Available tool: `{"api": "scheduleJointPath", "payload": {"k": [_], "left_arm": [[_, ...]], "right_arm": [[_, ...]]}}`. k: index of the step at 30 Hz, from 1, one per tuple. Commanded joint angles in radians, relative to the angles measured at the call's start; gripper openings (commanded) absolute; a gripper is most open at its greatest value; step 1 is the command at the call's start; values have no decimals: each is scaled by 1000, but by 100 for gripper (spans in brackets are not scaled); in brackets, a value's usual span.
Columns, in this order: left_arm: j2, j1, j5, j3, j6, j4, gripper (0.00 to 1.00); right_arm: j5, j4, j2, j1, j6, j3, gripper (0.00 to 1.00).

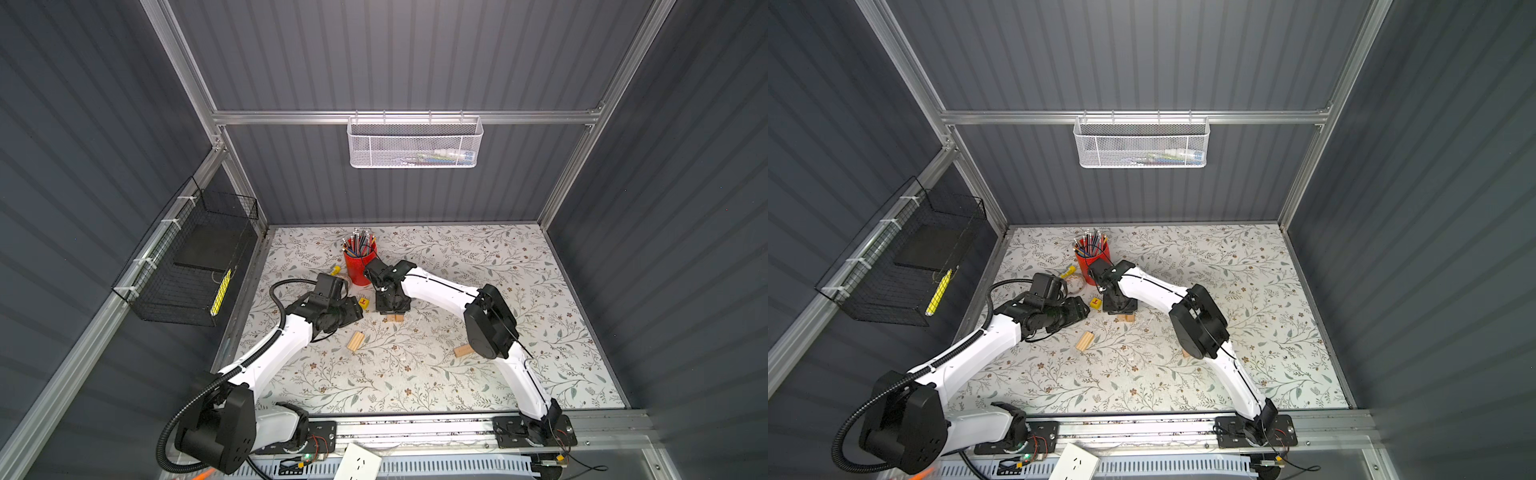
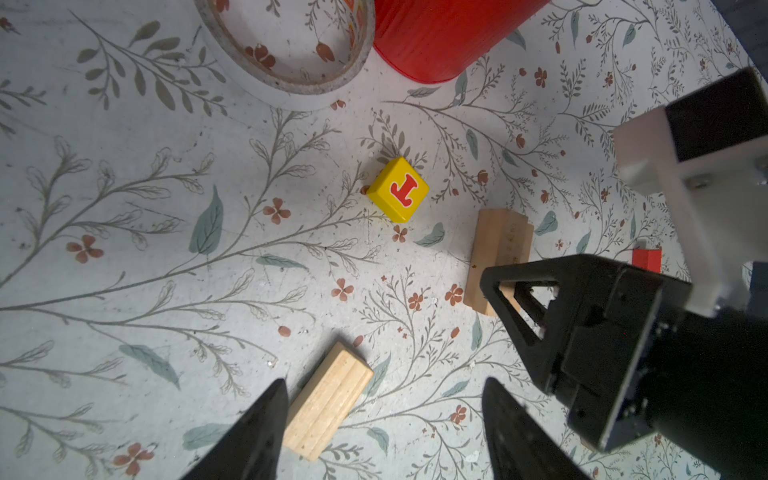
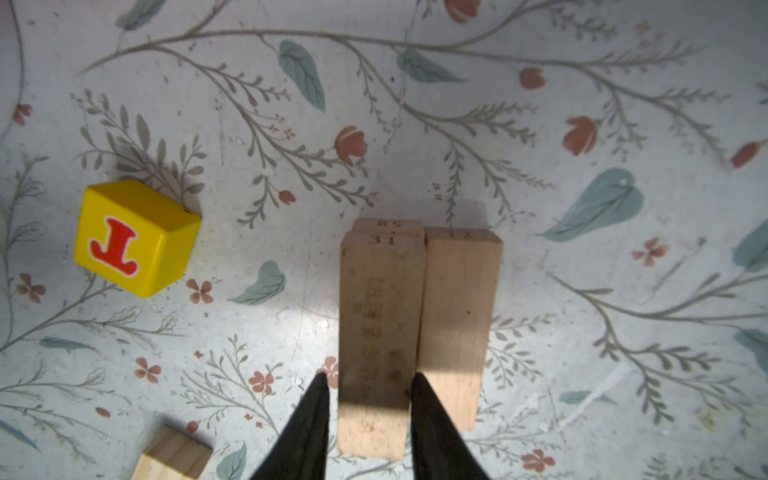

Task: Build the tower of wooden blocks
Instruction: 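Press block 31 flush against the upright blocks with the right gripper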

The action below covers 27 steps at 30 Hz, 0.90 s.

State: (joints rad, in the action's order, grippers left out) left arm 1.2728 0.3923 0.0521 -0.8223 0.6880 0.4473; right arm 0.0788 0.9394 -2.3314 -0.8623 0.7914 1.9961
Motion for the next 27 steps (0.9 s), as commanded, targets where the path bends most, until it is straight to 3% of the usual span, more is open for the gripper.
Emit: {"api": "scheduleJointPath", "payload": {"k": [1, 27], "left_arm": [[-9, -6, -12, 11, -14, 15, 74], [-8, -6, -12, 11, -5, 20, 74]], "right_arm": [[21, 23, -14, 3, -14, 25, 32], [24, 12, 10, 9, -6, -17, 28]]}}
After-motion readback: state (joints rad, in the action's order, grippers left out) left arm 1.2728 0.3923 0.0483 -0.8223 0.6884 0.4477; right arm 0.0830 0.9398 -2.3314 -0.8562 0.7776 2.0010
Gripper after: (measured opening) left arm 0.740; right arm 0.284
